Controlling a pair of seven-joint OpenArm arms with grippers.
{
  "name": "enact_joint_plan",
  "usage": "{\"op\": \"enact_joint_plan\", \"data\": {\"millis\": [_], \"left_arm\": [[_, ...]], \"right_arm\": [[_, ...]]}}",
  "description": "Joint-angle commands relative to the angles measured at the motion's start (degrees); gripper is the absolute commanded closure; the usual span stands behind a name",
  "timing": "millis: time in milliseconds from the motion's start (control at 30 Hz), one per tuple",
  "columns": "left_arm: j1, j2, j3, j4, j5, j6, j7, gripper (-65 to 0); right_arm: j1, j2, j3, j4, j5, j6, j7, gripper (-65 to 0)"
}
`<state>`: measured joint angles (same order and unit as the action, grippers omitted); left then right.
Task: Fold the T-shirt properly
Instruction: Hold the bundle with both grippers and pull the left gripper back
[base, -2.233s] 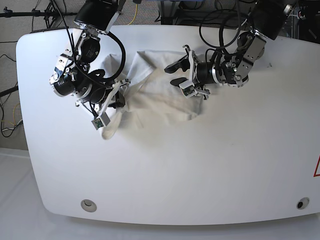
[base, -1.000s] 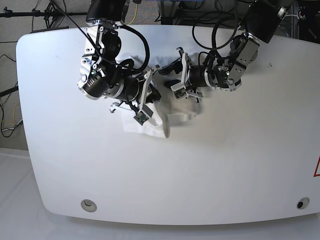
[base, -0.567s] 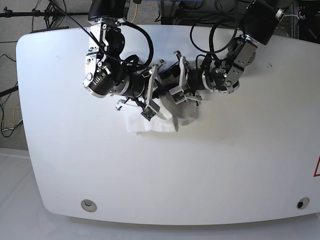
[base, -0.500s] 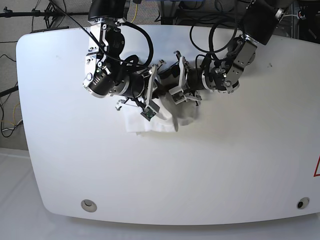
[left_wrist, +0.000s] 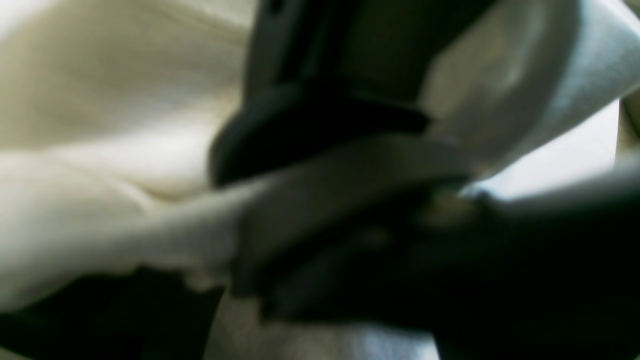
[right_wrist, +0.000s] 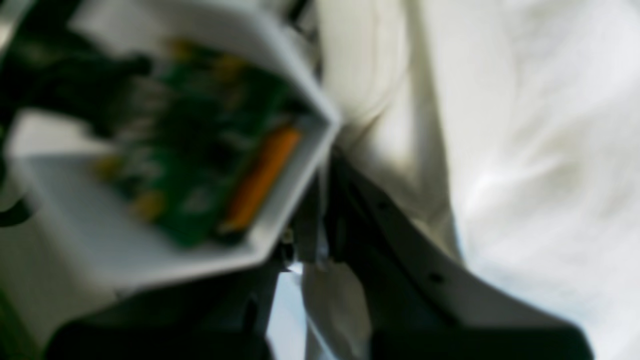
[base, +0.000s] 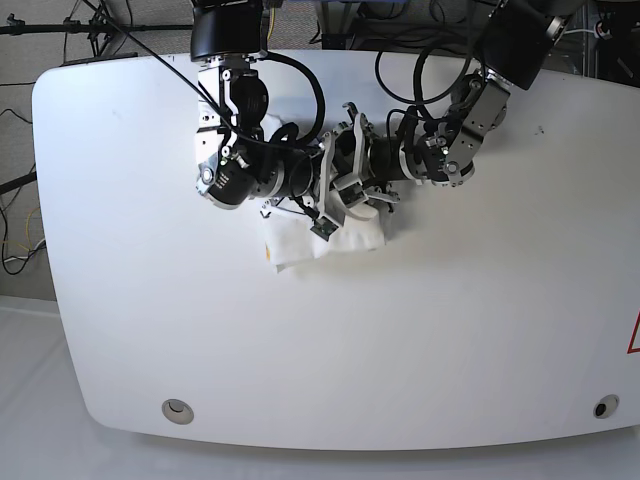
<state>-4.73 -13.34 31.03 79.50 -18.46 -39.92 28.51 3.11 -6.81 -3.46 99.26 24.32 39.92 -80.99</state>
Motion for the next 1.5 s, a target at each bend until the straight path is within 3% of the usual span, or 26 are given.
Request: {"op": "enact_joint_plan", "data": {"millis": [0,300,433,567,633,933,1267,1467], "left_arm": [[-0.6,-0.1,-0.5,0.9,-0.2,-0.1,-0.1,-26.6],[-0.3,0.0,-5.3,2.4,-0.4,-0.1,-0.1,-26.6],[0.3,0.0,-6.5,4.1,-0.4,-0.1,-0.1,-26.6],[0.7,0.0,-7.7,6.7,-0.4,-0.1,-0.1,-26.6],[0.8,0.0,-7.9,7.7,-0.4,-0.1,-0.1,-26.6],[0.9,2.0,-9.4,10.3,-0.5,-0.1,0.0,-26.6],[3.1,3.6,-17.9,14.9,-0.4,-0.1,0.2,-26.6],[3.3,3.6,-26.1,17.8,-0.4,-0.1,3.7,-26.6]], "right_arm": [[1.2,-0.1,-0.1,0.0,1.1,0.1,1.1,0.0],[1.9,1.6,-0.1,-0.3,1.0,0.1,2.4,-2.1],[1.9,2.0,-0.1,-1.4,1.0,0.1,2.4,-14.4],[1.9,2.3,-0.1,-2.6,1.0,0.1,3.8,-32.1],[1.7,2.5,-0.1,-2.8,1.1,0.1,4.0,-36.8],[1.9,2.4,-0.1,-3.0,1.5,0.1,4.0,-34.1],[1.9,1.1,-0.1,-2.8,1.6,0.1,4.0,-33.8],[1.8,0.7,-0.2,-2.8,1.6,0.1,4.0,-33.8]]}}
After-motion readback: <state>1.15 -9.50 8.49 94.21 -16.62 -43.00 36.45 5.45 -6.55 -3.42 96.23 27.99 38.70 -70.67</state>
